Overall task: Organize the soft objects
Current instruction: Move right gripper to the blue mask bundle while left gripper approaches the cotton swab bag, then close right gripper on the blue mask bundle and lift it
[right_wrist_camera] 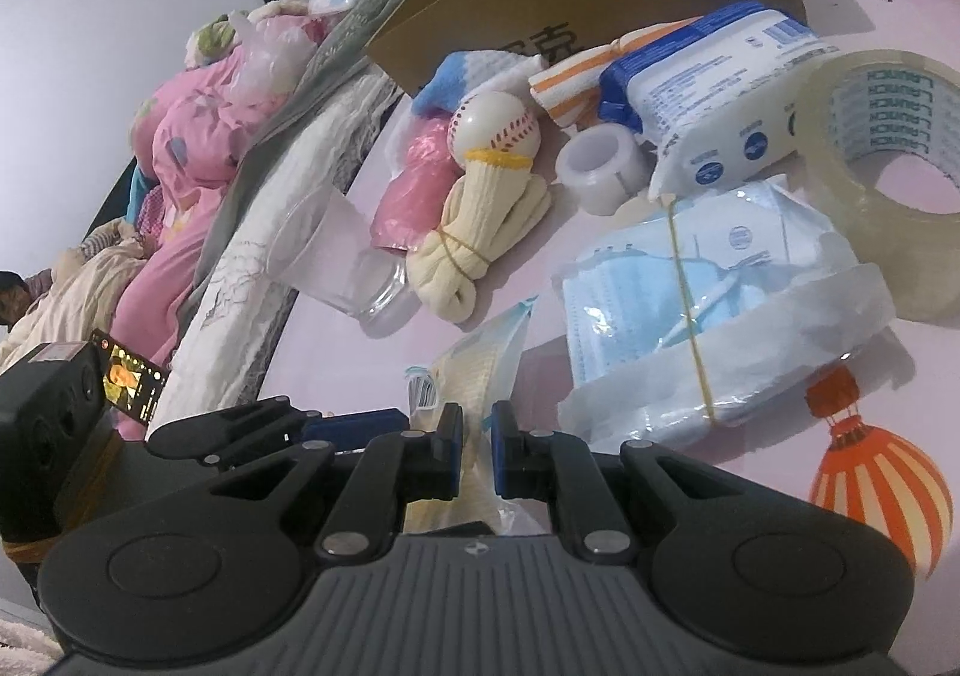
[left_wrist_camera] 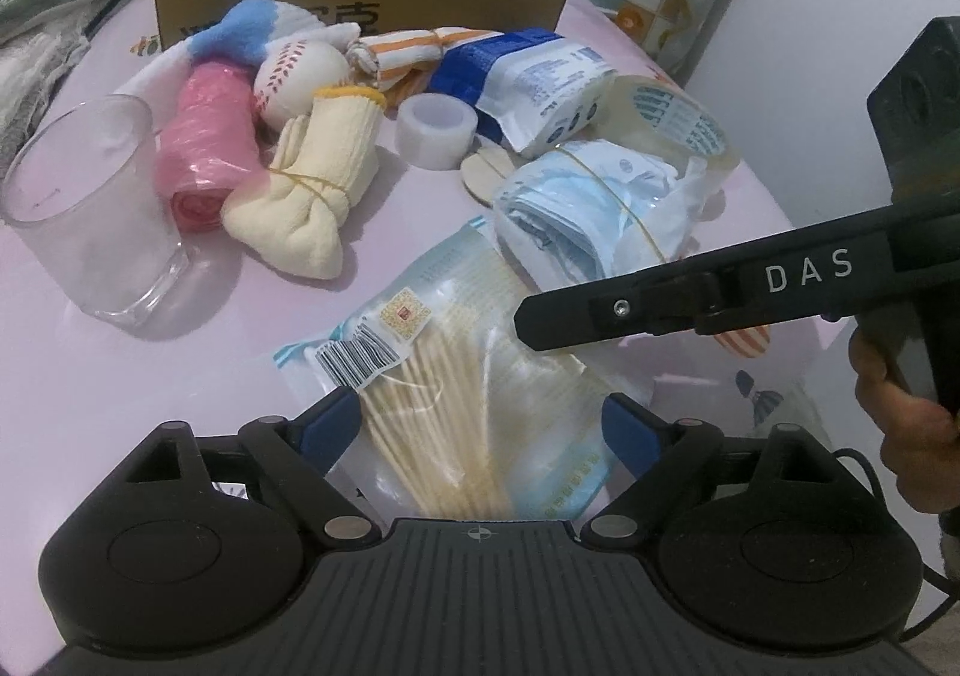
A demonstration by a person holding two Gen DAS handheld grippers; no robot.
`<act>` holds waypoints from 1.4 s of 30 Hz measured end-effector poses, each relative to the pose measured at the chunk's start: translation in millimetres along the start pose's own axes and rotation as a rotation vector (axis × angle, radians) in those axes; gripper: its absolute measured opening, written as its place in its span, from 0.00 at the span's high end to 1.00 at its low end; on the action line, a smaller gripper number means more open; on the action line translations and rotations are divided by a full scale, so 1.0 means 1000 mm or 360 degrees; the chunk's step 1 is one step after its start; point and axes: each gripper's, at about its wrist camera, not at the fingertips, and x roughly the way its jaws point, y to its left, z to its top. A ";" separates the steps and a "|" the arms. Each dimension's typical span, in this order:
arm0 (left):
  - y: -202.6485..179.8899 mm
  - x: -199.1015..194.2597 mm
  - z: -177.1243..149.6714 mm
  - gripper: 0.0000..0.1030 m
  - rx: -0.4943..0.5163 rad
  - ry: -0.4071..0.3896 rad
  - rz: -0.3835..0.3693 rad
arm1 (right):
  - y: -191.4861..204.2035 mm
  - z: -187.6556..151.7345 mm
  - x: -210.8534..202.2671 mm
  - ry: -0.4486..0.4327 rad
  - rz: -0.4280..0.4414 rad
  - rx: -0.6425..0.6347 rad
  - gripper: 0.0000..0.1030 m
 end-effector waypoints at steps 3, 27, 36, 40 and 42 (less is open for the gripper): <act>-0.002 -0.003 -0.004 0.23 0.0021 -0.0018 0.0015 | 0.003 -0.001 0.000 -0.0009 -0.0006 -0.0021 0.69; 0.015 -0.012 -0.004 0.30 -0.0022 -0.0044 0.0261 | -0.050 -0.011 -0.067 -0.0320 -0.0387 0.0344 0.39; 0.021 -0.011 -0.006 0.29 -0.0022 -0.0061 0.0205 | -0.056 -0.004 -0.032 -0.0388 -0.0336 0.0533 0.39; 0.024 -0.012 -0.007 0.29 -0.0037 -0.0069 0.0185 | -0.060 -0.010 -0.021 -0.0427 -0.0293 0.0576 0.65; 0.024 -0.012 -0.007 0.29 -0.0034 -0.0072 0.0184 | -0.062 -0.013 -0.024 -0.0454 -0.0279 0.0576 0.74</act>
